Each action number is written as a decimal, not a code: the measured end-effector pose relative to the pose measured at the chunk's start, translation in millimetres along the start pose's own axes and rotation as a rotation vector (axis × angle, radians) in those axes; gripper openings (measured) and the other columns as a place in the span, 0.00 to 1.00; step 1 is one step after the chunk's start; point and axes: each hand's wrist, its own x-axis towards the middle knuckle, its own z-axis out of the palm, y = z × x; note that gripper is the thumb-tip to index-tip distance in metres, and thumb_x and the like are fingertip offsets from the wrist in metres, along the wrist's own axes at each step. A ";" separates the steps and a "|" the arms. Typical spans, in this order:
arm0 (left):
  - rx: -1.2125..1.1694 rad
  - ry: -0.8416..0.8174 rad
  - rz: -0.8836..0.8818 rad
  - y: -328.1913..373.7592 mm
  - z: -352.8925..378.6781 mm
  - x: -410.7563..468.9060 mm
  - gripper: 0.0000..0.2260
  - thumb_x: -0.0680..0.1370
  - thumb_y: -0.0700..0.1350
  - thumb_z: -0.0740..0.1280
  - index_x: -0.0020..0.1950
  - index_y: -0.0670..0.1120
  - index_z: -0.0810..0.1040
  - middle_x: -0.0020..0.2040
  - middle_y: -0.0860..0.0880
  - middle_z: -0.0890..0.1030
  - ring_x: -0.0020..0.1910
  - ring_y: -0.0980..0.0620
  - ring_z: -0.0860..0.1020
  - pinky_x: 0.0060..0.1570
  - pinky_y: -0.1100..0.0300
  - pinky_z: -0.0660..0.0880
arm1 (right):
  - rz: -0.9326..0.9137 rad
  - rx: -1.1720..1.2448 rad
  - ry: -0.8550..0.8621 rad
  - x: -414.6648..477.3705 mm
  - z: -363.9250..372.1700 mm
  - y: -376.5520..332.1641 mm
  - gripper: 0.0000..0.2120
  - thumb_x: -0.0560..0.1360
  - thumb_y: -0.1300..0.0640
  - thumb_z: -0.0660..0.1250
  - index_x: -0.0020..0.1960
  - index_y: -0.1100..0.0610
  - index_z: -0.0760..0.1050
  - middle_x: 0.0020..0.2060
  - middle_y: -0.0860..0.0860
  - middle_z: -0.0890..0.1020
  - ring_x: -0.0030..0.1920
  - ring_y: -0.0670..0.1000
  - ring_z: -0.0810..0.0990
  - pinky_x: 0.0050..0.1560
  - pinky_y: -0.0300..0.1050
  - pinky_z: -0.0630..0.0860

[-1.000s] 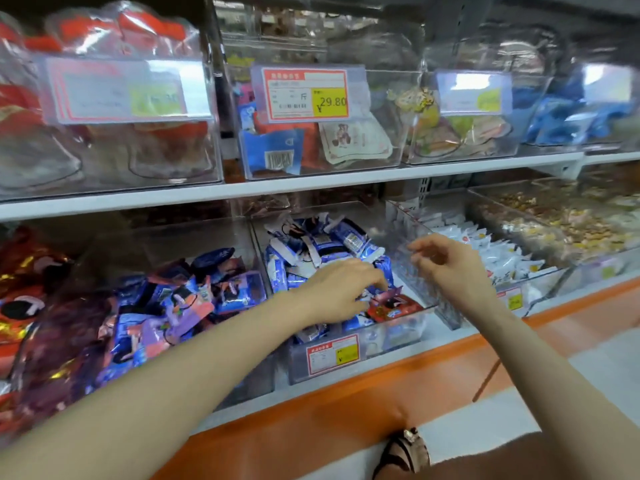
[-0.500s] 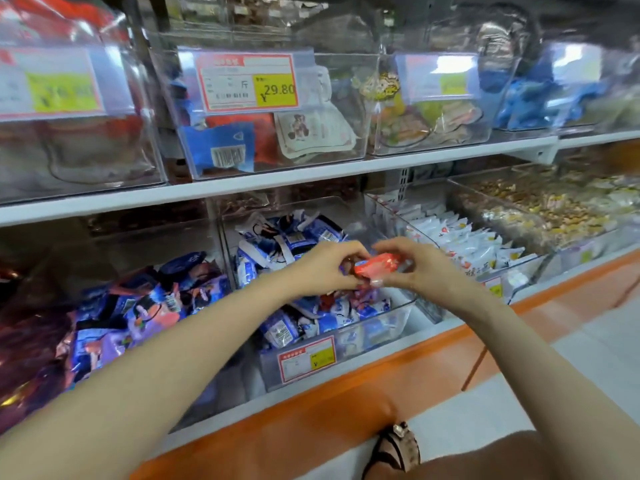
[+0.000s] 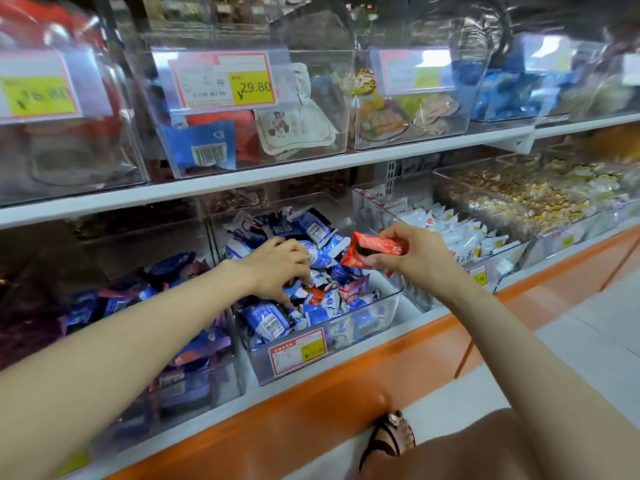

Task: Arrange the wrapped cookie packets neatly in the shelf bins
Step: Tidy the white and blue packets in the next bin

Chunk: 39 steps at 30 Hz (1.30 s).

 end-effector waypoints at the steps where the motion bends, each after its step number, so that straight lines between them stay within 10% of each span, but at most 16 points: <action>1: -0.029 -0.012 -0.021 -0.6 -1.8 1.4 0.22 0.72 0.60 0.68 0.64 0.57 0.73 0.66 0.56 0.67 0.71 0.53 0.55 0.69 0.52 0.50 | 0.000 -0.004 -0.002 -0.9 -0.4 -0.6 0.12 0.67 0.57 0.77 0.45 0.56 0.76 0.31 0.46 0.77 0.27 0.36 0.75 0.28 0.28 0.67; 8: -0.046 0.096 0.003 28.0 4.0 25.3 0.18 0.75 0.59 0.64 0.61 0.54 0.75 0.59 0.52 0.72 0.66 0.50 0.61 0.70 0.47 0.44 | 0.020 0.004 -0.017 1.6 0.9 -3.8 0.12 0.67 0.55 0.77 0.46 0.56 0.77 0.35 0.51 0.81 0.34 0.47 0.79 0.30 0.30 0.69; 15: 0.012 -0.169 -0.018 28.1 -6.1 37.0 0.21 0.74 0.42 0.65 0.66 0.54 0.71 0.67 0.49 0.67 0.72 0.48 0.53 0.71 0.40 0.41 | -0.004 -0.035 -0.051 -1.5 0.3 -6.9 0.14 0.67 0.54 0.76 0.49 0.57 0.77 0.38 0.53 0.81 0.37 0.49 0.79 0.37 0.35 0.73; 26: 0.063 0.142 -0.061 27.0 11.4 37.4 0.05 0.76 0.44 0.66 0.49 0.51 0.79 0.52 0.54 0.74 0.62 0.51 0.64 0.69 0.43 0.51 | -0.003 -0.065 -0.109 -0.8 5.4 -4.8 0.13 0.68 0.54 0.76 0.49 0.56 0.76 0.36 0.50 0.79 0.34 0.46 0.76 0.30 0.29 0.69; 34: -0.504 0.596 -0.217 8.9 1.0 8.5 0.02 0.77 0.47 0.66 0.45 0.50 0.76 0.59 0.55 0.76 0.63 0.53 0.69 0.61 0.54 0.61 | 0.066 -0.151 0.008 5.7 10.1 0.6 0.15 0.68 0.50 0.75 0.48 0.55 0.74 0.39 0.53 0.82 0.40 0.54 0.80 0.40 0.46 0.73; 39: -0.920 0.802 -0.314 4.8 -19.1 -12.0 0.10 0.77 0.40 0.65 0.41 0.53 0.70 0.51 0.50 0.81 0.45 0.55 0.77 0.49 0.58 0.72 | 0.080 -0.058 0.013 6.8 16.9 -8.7 0.13 0.69 0.52 0.75 0.47 0.57 0.75 0.38 0.54 0.81 0.41 0.55 0.79 0.42 0.47 0.74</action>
